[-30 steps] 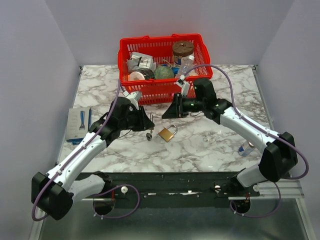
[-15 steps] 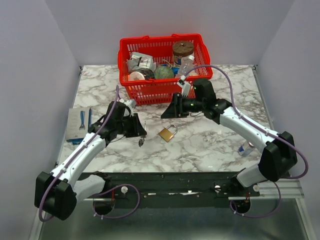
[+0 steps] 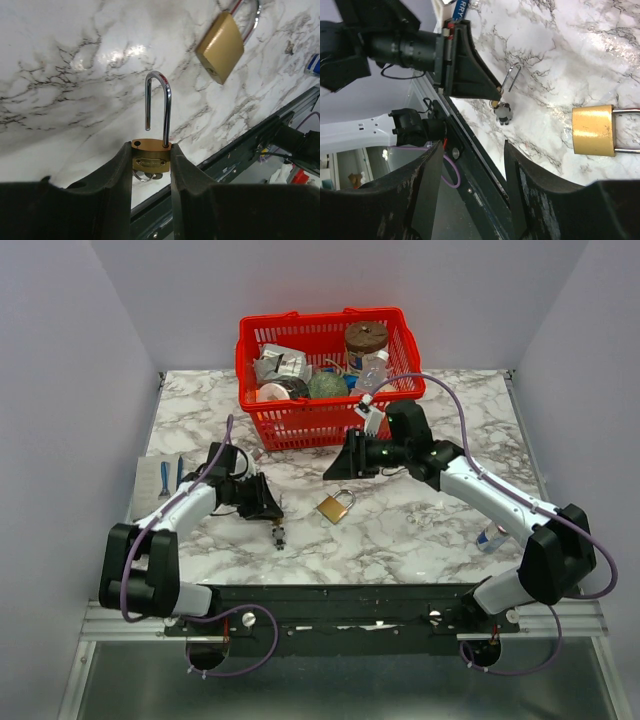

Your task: Unlock with the key

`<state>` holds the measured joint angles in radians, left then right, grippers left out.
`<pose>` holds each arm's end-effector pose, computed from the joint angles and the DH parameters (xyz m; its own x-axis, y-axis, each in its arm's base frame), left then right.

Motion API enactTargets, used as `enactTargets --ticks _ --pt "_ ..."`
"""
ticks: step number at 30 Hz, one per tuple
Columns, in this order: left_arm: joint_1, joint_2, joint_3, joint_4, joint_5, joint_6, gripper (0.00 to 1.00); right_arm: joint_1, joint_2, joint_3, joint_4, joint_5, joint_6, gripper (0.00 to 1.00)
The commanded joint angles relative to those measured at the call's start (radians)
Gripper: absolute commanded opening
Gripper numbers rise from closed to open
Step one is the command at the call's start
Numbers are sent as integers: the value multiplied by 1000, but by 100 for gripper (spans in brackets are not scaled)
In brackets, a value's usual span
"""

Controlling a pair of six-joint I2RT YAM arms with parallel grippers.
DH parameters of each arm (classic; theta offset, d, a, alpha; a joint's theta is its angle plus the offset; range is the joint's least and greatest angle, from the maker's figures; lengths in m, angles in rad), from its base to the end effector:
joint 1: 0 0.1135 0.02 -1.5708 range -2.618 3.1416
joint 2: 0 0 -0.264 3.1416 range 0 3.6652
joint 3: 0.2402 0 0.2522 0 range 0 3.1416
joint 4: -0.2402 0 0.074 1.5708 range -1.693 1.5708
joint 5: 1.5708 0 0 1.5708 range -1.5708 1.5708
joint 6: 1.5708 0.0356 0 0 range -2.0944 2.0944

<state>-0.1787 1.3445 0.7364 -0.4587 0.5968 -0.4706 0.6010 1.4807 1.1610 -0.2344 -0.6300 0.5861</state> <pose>0.2386 -0.0634 0.1895 -0.9558 -0.2085 -0.2073 -0.0216 0.7531 -0.6576 0.2645 0.2068 0.3023 -0.8428 -0.0359 -0.5370 -0.4849 0.4838 0.7286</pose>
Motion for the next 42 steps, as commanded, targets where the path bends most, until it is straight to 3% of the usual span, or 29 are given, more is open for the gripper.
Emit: enactTargets --ticks 1,12,24,31,36,42 --pt "34 120 72 -47 80 113 0 -1 -43 -12 -22 21 -2 61" --pt "123 280 135 -103 9 207 0 -1 -79 -24 -25 50 -3 61" --pt "163 311 162 -138 -166 230 0 0 -59 5 -34 49 -19 61" --pt "163 282 178 -146 -396 225 0 -1 -54 14 -36 49 -23 61" --pt "165 249 230 -155 -648 207 0 -3 -56 17 -39 49 -26 62" --pt "165 343 333 -169 -712 250 0 -3 -72 8 -51 64 -34 62"
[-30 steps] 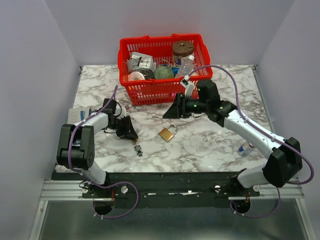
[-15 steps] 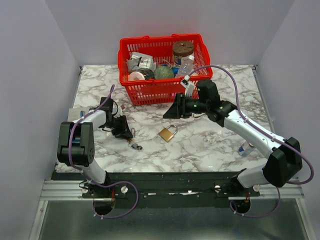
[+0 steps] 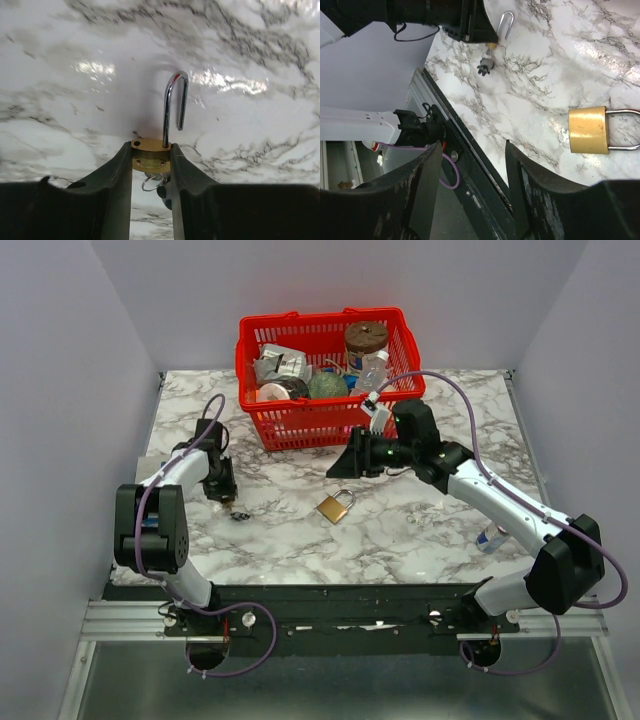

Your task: Unlock with the key

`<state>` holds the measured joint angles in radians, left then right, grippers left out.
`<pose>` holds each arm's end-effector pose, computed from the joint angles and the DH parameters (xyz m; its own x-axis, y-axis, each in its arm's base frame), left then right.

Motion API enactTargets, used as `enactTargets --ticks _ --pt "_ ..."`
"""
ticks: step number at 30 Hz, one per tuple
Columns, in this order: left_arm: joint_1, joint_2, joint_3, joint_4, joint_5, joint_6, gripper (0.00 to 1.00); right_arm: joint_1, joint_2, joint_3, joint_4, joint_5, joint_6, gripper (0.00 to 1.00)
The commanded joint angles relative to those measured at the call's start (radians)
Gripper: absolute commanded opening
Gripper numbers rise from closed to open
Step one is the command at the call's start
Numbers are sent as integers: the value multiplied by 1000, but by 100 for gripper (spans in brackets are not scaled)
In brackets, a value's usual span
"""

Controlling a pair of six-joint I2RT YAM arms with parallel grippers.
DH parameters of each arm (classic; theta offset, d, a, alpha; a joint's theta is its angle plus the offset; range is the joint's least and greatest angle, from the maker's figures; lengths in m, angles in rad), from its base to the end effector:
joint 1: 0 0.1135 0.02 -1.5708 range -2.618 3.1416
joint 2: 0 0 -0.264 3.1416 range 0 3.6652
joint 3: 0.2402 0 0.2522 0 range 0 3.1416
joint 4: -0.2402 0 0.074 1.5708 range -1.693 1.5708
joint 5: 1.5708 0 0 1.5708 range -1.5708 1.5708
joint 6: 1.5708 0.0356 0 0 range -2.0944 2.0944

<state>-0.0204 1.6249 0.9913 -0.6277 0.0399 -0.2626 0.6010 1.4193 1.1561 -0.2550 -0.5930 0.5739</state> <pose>0.3005 -0.0076 0.1761 -0.9281 -0.2405 -0.2843 -0.2158 0.9696 -0.1158 0.2545 0.1986 0.3174 -0.8150 -0.0129 -0.5793 -0.5083 0.4959 0.7041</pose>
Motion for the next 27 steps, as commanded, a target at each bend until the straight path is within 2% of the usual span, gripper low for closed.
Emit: enactTargets --ticks 1,6,11,23,27 --pt "7 97 89 2 -155 43 0 -3 -16 11 -36 32 -25 62" --pt "10 205 208 -4 -202 72 0 -3 -55 -1 -69 62 -39 63" --pt "13 317 386 -41 -222 108 0 -1 -79 -9 -92 94 -49 70" --pt "48 588 757 -148 -183 148 0 -9 -100 30 -155 185 -89 73" --pt "50 625 805 -161 -170 148 0 -12 -108 34 -158 208 -97 75"
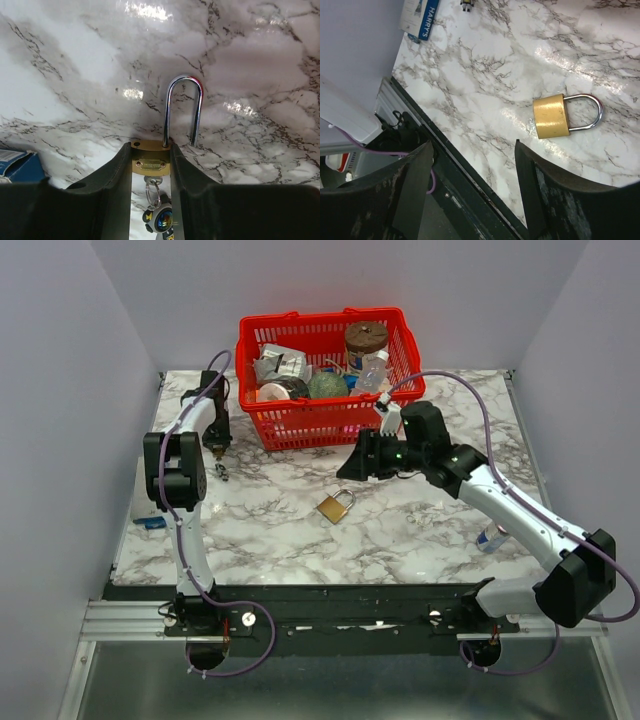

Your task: Unlock with the key

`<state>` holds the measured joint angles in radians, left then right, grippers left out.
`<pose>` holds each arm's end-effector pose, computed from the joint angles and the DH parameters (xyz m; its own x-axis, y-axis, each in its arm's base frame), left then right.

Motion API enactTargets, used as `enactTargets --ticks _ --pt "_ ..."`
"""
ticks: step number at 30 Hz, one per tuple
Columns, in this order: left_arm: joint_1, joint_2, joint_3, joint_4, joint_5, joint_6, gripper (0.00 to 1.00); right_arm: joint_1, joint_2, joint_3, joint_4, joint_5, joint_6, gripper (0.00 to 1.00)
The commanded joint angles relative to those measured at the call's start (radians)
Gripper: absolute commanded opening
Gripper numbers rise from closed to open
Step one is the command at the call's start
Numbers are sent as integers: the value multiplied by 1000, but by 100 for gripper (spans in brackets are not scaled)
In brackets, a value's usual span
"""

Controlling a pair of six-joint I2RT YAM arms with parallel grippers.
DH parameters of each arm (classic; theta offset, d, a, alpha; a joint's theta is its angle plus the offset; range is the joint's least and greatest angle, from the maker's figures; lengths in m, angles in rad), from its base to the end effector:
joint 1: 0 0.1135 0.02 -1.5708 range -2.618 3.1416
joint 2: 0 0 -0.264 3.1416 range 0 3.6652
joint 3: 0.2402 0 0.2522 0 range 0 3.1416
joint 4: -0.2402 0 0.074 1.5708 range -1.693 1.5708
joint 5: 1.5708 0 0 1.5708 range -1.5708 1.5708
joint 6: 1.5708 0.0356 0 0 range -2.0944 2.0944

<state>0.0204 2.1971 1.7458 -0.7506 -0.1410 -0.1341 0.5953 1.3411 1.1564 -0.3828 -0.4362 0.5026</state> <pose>0.4605 0.0144 0.1727 -0.9147 -0.1511 -0.3749 -0.1949 0.9774 0.0817 0.2410 0.1814 0.3274 -0.7769 0.0011 -0.6296 -0.4895 0.6278 0.6052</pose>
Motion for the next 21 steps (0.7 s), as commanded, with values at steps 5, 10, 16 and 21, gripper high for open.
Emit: enactTargets --ticks 5,10,16,21 --pt "9 41 46 -41 17 5 5 -12 -19 49 -31 99 -39 80" --pt "9 -5 40 -59 4 -12 41 -15 -7 62 -30 114 -47 83" --pt "10 -69 66 -81 3 -21 70 -15 -2 65 -30 88 -50 83" --pt "13 -118 116 -113 -12 -35 86 -15 -31 36 -25 99 -47 83"
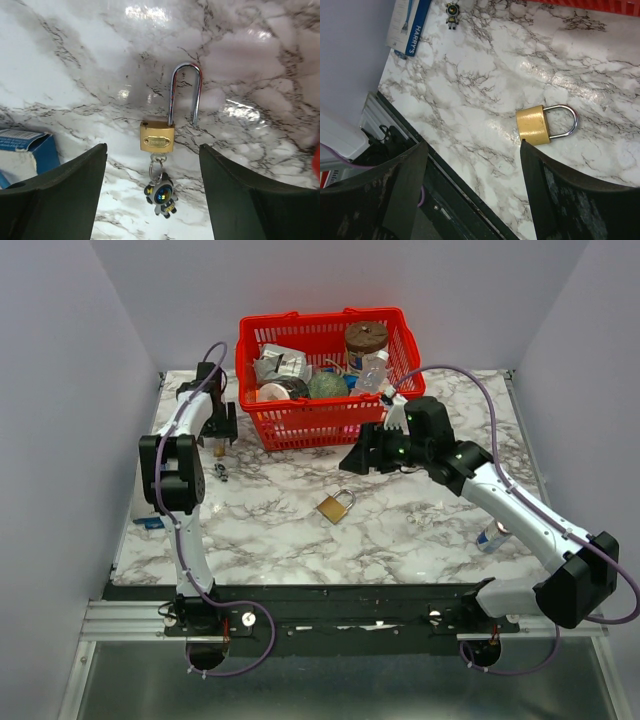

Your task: Unlock with the key

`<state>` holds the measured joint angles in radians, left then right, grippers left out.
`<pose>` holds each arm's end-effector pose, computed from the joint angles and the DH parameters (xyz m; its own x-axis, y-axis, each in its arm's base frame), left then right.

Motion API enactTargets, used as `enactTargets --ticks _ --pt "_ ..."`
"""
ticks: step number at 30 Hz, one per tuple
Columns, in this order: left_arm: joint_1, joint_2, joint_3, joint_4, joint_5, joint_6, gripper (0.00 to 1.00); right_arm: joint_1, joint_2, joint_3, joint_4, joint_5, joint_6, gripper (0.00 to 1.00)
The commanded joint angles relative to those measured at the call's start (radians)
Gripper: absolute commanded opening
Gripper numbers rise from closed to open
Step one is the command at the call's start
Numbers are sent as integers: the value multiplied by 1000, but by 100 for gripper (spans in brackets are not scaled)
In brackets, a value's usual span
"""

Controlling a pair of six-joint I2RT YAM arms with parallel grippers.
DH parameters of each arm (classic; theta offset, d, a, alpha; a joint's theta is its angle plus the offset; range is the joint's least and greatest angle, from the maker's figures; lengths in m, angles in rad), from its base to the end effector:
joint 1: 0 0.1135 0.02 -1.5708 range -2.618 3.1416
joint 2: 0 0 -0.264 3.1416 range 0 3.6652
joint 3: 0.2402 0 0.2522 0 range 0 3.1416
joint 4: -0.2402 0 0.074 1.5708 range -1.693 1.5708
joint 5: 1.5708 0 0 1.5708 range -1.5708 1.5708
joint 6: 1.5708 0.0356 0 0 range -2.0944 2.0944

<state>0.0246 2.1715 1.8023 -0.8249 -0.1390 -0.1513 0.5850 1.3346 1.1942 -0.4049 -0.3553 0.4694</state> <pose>0.4593 0.0162 0.1972 -0.9076 -0.1716 -0.3831 -0.2146 0.9741 0.0719 0.2441 0.1765 0.3396 -0.7320 0.0239 -0.6809 -0.4872 0.6802 0.5477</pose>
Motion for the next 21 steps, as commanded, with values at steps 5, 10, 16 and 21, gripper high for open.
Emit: enactTargets --ticks 5,10,16,21 --pt "34 -246 -59 68 -24 -73 90 -5 -69 -31 20 -1 -9 83" --pt "60 -442 -211 184 -4 -132 93 -4 -104 -80 37 38 11 83" --pt "84 -721 -469 389 131 -142 93 -5 -158 -143 41 94 5 83" --pt "89 -877 -610 408 237 -126 93 -5 -205 -188 40 127 -23 83"
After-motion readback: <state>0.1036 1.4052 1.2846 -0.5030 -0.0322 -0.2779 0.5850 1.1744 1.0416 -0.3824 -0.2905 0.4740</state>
